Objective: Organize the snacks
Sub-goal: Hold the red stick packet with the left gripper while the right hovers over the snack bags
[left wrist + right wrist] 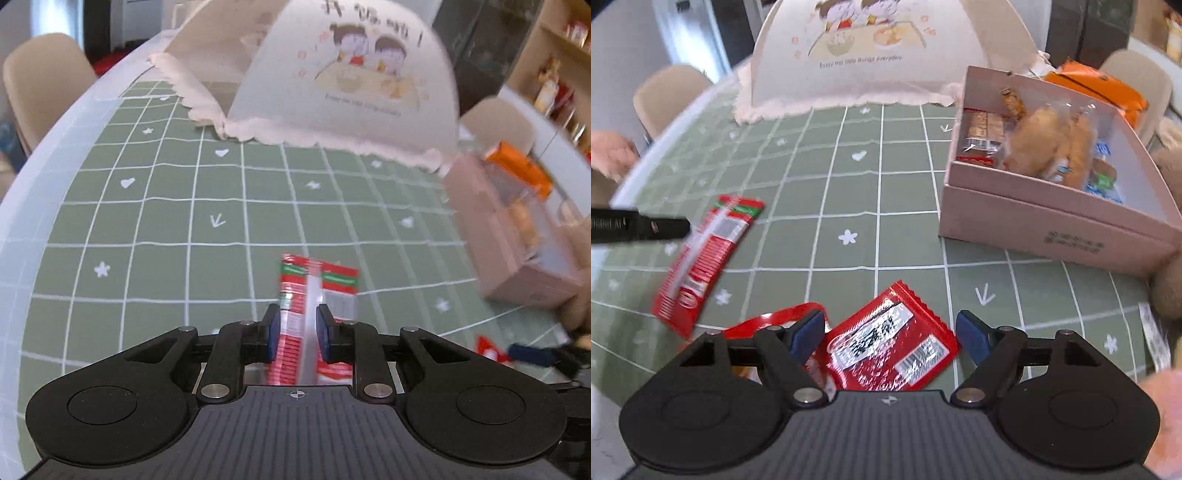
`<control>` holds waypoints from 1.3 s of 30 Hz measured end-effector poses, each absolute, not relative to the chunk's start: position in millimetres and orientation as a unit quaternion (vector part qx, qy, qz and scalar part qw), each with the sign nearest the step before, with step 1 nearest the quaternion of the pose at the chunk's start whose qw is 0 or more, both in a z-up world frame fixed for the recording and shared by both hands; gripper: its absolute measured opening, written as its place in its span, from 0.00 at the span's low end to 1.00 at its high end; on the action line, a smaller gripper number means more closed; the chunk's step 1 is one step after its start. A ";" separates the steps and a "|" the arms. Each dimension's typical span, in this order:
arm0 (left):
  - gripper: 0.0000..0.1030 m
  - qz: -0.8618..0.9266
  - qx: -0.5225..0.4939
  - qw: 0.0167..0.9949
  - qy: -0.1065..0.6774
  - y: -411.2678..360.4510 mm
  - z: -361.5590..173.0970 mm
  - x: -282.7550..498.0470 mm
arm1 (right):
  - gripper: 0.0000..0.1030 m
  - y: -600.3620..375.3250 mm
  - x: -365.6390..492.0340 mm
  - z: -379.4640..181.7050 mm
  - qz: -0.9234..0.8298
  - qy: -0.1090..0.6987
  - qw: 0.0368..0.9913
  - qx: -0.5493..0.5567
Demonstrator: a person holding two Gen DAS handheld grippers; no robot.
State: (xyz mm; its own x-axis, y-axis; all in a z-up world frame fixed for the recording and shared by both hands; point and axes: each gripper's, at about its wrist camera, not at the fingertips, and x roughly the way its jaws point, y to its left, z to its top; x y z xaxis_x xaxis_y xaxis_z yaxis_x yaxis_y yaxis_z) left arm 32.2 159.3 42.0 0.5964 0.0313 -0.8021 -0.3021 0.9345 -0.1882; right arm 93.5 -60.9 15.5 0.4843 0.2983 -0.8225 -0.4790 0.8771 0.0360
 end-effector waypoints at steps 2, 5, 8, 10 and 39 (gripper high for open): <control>0.26 0.081 -0.134 0.877 0.455 152.3 36.4 38.5 | 0.76 -68.2 86.7 14.5 0.218 0.443 0.861 -0.123; 0.32 0.066 -0.079 0.881 0.461 132.8 38.1 42.5 | 0.80 -92.8 80.4 12.3 0.206 0.439 0.865 -0.127; 0.45 0.047 -0.059 0.879 0.470 113.7 37.8 45.0 | 0.83 -121.9 78.9 9.4 0.184 0.455 0.866 -0.095; 0.47 0.031 -0.052 0.879 0.474 99.5 35.0 47.9 | 0.84 -138.4 78.9 7.9 0.169 0.463 0.867 -0.076; 0.68 0.017 -0.021 0.878 0.478 93.6 24.6 54.4 | 1.00 -167.6 47.1 -5.2 0.138 0.426 0.893 -0.050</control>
